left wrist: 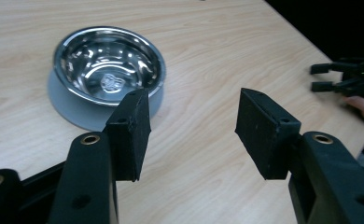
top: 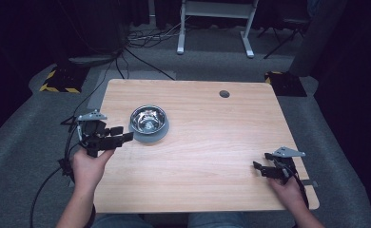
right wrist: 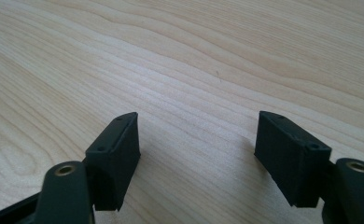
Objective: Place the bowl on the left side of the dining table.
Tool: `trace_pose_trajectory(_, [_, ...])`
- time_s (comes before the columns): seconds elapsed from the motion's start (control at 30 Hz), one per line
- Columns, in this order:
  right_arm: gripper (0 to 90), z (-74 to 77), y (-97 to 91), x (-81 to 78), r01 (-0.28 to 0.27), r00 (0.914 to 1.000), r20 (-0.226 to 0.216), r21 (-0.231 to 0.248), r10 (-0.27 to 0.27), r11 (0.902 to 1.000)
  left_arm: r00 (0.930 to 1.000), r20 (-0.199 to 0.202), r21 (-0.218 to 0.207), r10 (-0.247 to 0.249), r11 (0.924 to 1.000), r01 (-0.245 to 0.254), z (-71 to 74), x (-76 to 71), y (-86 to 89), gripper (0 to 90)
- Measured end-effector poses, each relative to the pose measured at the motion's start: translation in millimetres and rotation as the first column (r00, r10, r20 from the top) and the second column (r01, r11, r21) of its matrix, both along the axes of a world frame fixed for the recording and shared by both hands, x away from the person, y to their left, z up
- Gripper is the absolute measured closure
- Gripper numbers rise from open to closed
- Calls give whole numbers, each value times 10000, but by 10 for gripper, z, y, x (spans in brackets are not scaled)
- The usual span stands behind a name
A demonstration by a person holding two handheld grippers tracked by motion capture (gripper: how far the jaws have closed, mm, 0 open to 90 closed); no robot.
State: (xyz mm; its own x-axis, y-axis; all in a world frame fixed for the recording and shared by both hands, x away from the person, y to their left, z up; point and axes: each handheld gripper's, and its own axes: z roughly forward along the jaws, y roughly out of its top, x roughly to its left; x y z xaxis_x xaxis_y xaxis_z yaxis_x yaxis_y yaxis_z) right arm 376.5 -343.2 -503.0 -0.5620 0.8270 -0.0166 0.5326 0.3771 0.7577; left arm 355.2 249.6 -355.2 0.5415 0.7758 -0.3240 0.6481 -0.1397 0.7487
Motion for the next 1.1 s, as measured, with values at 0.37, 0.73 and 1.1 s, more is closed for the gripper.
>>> trace_pose_trajectory(0.37, [309,0,0,0,-2,10000,2,-3,2,10000,9981,598,508,-168,9986,138,-172,-378,-72,446])
trace_pose_trajectory(0.73, [303,-1,1,1,20,10000,18,-26,-20,10000,9966,795,407,-220,9990,188,-467,-547,29,438])
trace_pose_trajectory(1.1, [302,-1,1,0,22,10000,18,-30,-22,10000,9977,258,1393,-621,9886,580,-675,-627,-56,424])
